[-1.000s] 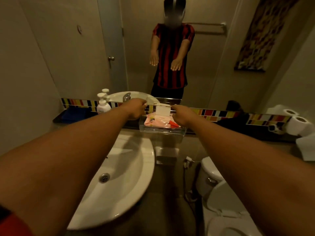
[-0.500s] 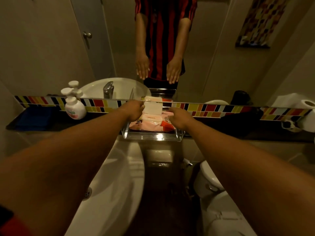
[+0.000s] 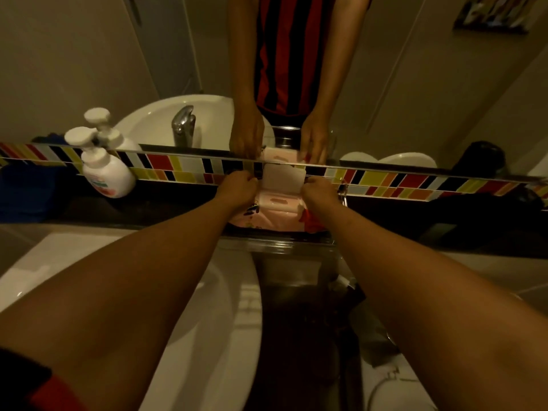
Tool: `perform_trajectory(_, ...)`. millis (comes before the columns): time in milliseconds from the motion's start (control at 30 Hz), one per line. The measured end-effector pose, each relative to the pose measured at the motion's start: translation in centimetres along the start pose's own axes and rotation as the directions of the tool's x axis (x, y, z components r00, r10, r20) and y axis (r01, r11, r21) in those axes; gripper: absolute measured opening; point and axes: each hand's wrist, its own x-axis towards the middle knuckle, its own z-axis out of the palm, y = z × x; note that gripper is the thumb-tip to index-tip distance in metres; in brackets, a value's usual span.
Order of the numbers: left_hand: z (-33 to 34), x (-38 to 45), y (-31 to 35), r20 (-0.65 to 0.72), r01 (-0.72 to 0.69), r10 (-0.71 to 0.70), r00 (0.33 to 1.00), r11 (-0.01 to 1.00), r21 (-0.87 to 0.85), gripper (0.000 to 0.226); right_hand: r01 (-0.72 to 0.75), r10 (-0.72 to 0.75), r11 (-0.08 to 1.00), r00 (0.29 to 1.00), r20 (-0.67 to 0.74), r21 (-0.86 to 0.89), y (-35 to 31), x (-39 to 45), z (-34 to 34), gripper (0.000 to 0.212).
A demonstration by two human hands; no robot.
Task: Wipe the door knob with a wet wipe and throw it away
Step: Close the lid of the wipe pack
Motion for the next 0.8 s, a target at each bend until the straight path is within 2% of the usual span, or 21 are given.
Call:
perform_trajectory(133,0.2,0.3,0.2,0.002,-0.011,0.011,1.0,0.994,-0.113,0.031,0.02,-0.018,0.994,1.0,-0.02,0.108,0.1,0.4,0.0,0.023)
perform_trajectory(267,0.2,-0.4,0.3,-0.022,-0.026,0.022,1.0,0.979,-0.202,0.03,0.034,-0.039,0.98,0.999,0.022,0.195,0.6,-0.4,-0.9,0.019)
perform_trajectory(400,0.5,-1.2,-0.1,-0.012,-0.056,0.055,0.998,0.974,-0.221,0.021,0.069,-0.088,0.974,0.993,0.082,0.215,1.0,-1.5,-1.6,0.026)
perform_trajectory(500,1.1,-2.1,-0.1,0.033,-0.05,0.058,0.998,0.978,-0.2,0.022,0.143,-0.148,0.989,0.978,0.144,0.045,1.4,-2.6,-1.7,0.025)
perform_trajectory(567,1.5,-2.4,0.0,0.037,-0.096,0.098,0.994,0.993,-0.062,0.025,0.218,-0.196,0.972,0.96,0.202,-0.092,1.7,-3.1,-1.5,0.026)
perform_trajectory(667,2.1,-2.3,-0.3,0.032,-0.183,0.18,0.983,0.972,0.15,0.023,0.368,-0.292,0.891,0.913,0.286,-0.266,2.1,-3.1,-1.2,0.023)
perform_trajectory(800,3.0,-1.6,-1.1,0.038,-0.195,0.191,0.981,0.963,0.184,0.022,0.499,-0.347,0.777,0.848,0.4,-0.383,3.0,-2.5,-1.1,0.023)
